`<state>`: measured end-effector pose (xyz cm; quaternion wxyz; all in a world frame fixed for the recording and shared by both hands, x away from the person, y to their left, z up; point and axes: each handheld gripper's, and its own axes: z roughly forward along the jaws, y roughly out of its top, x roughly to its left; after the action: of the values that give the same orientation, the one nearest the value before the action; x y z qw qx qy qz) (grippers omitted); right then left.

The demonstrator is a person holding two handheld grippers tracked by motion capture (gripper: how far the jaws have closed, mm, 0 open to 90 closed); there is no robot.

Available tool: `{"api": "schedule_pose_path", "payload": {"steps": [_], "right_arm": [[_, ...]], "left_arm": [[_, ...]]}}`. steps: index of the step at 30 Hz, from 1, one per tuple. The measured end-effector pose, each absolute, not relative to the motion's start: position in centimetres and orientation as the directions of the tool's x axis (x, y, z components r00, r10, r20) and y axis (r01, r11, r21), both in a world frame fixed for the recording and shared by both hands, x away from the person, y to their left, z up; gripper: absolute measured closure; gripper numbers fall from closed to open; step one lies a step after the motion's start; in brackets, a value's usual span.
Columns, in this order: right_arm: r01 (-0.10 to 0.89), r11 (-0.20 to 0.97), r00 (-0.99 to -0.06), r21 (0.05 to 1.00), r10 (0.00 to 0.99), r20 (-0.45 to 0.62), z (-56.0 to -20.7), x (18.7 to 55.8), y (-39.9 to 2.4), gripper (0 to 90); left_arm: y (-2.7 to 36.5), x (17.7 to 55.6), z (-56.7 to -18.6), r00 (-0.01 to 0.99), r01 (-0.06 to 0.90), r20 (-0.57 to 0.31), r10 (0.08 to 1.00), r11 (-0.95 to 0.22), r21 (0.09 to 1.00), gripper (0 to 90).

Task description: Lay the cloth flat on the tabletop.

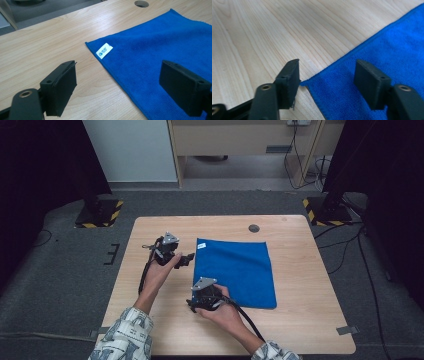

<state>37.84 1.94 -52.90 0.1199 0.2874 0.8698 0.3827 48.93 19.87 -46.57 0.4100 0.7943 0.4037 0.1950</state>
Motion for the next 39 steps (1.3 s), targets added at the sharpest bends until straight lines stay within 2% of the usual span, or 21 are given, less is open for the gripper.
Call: {"api": "schedule_pose_path", "payload": {"steps": [4, 7, 11, 17, 19, 24, 39], "right_arm": [[0.401, 0.56, -0.813, 0.725, 0.583, -0.001, -53.2, 37.6, 2.3, 35.3], [0.403, 0.555, -0.808, 0.728, 0.589, -0.001, -53.2, 37.7, 2.2, 40.6], [0.408, 0.551, -0.801, 0.728, 0.599, -0.004, -53.1, 38.1, 1.7, 54.7], [0.42, 0.539, -0.783, 0.73, 0.622, -0.009, -53.0, 38.7, 1.1, 80.6], [0.433, 0.524, -0.778, 0.733, 0.628, 0.011, -53.1, 39.0, 0.8, 84.8], [0.438, 0.494, -0.786, 0.751, 0.617, 0.053, -52.7, 38.6, 1.0, 86.8], [0.423, 0.502, -0.835, 0.755, 0.54, 0.108, -52.3, 35.9, 3.1, 86.7]], "left_arm": [[20.0, 48.9, -46.6, 0.6, 0.483, -0.026, 0.8, -0.336, 0.809, 13.8], [20.0, 48.9, -46.6, 0.597, 0.483, -0.028, 0.802, -0.331, 0.811, 13.9], [20.2, 48.9, -46.5, 0.59, 0.485, -0.034, 0.807, -0.321, 0.813, 14.0], [20.3, 49.1, -46.7, 0.586, 0.495, -0.043, 0.809, -0.316, 0.809, 14.7], [20.3, 49.2, -46.8, 0.585, 0.502, -0.054, 0.809, -0.309, 0.808, 14.9], [20.5, 49.5, -46.9, 0.592, 0.514, -0.071, 0.803, -0.308, 0.801, 15.4], [21.4, 50.4, -47.6, 0.575, 0.529, -0.107, 0.811, -0.27, 0.805, 18.3]]}}
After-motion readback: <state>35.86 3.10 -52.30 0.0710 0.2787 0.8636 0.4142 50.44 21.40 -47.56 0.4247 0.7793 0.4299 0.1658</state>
